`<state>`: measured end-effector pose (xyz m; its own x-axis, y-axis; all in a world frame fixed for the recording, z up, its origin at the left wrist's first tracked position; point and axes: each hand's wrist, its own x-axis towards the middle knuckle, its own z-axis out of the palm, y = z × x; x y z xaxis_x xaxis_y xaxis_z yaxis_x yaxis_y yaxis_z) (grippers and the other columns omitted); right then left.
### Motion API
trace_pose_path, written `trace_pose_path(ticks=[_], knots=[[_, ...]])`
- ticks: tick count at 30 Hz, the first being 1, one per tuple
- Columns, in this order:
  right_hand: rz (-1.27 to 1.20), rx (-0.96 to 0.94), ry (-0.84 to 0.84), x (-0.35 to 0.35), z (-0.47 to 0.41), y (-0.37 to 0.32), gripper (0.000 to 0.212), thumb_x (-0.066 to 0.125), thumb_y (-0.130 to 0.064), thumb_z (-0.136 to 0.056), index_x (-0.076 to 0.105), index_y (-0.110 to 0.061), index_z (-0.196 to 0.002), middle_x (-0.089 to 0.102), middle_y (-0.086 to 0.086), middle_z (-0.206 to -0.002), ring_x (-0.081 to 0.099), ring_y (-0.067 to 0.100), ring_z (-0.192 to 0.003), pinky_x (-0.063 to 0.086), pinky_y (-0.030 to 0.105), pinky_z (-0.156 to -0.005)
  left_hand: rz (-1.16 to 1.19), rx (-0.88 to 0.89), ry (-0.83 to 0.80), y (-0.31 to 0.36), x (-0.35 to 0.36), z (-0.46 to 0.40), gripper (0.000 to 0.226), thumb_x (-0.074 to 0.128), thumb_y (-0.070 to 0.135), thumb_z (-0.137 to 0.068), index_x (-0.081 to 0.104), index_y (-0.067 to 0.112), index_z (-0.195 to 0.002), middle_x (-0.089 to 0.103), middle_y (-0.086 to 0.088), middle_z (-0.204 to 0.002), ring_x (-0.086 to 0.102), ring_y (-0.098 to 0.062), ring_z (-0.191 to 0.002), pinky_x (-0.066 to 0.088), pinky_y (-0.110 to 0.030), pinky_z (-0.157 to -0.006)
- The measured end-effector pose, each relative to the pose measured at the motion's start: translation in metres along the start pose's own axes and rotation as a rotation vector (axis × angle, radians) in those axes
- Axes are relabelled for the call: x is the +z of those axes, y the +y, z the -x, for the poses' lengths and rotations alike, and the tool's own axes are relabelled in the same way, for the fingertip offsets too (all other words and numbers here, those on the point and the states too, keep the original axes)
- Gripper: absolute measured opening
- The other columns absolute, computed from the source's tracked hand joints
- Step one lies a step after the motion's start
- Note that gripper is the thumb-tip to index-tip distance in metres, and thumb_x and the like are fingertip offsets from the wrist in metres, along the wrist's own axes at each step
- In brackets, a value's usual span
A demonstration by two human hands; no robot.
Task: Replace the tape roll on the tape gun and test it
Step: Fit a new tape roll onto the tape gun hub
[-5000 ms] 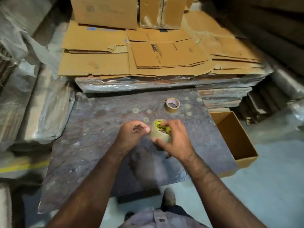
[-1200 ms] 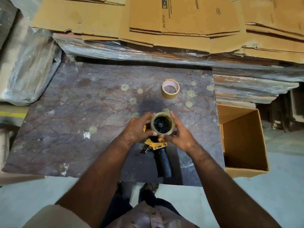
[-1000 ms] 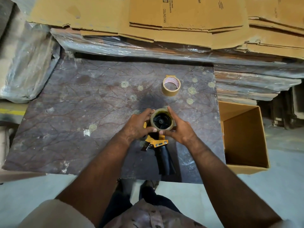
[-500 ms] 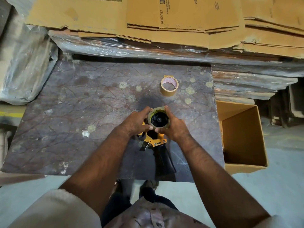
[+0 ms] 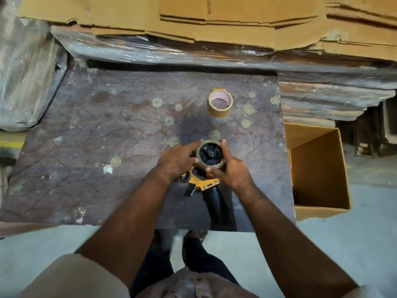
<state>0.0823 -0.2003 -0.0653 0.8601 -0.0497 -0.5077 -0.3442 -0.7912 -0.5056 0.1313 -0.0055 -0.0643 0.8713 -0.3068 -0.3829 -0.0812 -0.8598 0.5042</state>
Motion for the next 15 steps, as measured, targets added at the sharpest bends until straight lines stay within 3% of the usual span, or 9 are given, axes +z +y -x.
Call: trace_pose_path(ticks=[2,6,10,13,15], knots=[[0.049,0.051,0.065,0.006,0.006,-0.006,0.108,0.06,-0.074,-0.08,-0.01,-0.043,-0.156,0.06,0.019,-0.129,0.056,0.038,-0.12,0.049,0.046,-0.089,0.001,0.01,-0.006,0.005,-0.01,-0.005,0.062,0.067,0.034,-0.092,0.033,0.056,-0.139,0.071,-0.002,-0.125,0.065,-0.029,-0.115,0.052,-0.049,-0.098],[0.06,0.094,0.101,0.012,0.008,-0.01,0.104,0.056,-0.07,-0.086,-0.011,-0.037,-0.158,0.058,0.02,-0.136,0.051,0.037,-0.126,0.042,0.049,-0.098,-0.02,0.065,-0.051,0.003,-0.018,-0.019,0.064,0.071,0.03,-0.09,0.043,0.045,-0.144,0.065,0.002,-0.137,0.061,-0.025,-0.124,0.048,-0.043,-0.105],[0.012,0.061,0.073,0.01,0.005,-0.002,0.107,0.06,-0.071,-0.082,-0.015,-0.046,-0.154,0.061,0.014,-0.137,0.052,0.036,-0.128,0.042,0.051,-0.103,0.195,0.04,-0.089,0.001,-0.015,-0.016,0.076,0.079,0.016,-0.084,0.044,0.029,-0.151,0.061,0.003,-0.143,0.058,-0.015,-0.13,0.044,-0.033,-0.111],[-0.068,0.004,0.001,0.002,0.001,0.004,0.11,0.068,-0.066,-0.076,-0.014,-0.058,-0.148,0.062,0.013,-0.137,0.056,0.037,-0.125,0.045,0.05,-0.105,0.152,0.036,-0.041,-0.002,-0.008,-0.012,0.081,0.085,0.029,-0.077,0.044,0.033,-0.147,0.061,0.003,-0.141,0.057,-0.018,-0.13,0.044,-0.041,-0.112],[-0.094,-0.017,-0.087,-0.008,-0.004,0.005,0.11,0.074,-0.054,-0.08,-0.01,-0.055,-0.152,0.058,0.01,-0.144,0.055,0.035,-0.129,0.044,0.044,-0.109,0.027,0.033,0.039,0.0,-0.005,-0.004,0.079,0.083,0.043,-0.075,0.045,0.036,-0.144,0.06,0.004,-0.14,0.052,-0.021,-0.132,0.041,-0.048,-0.11]])
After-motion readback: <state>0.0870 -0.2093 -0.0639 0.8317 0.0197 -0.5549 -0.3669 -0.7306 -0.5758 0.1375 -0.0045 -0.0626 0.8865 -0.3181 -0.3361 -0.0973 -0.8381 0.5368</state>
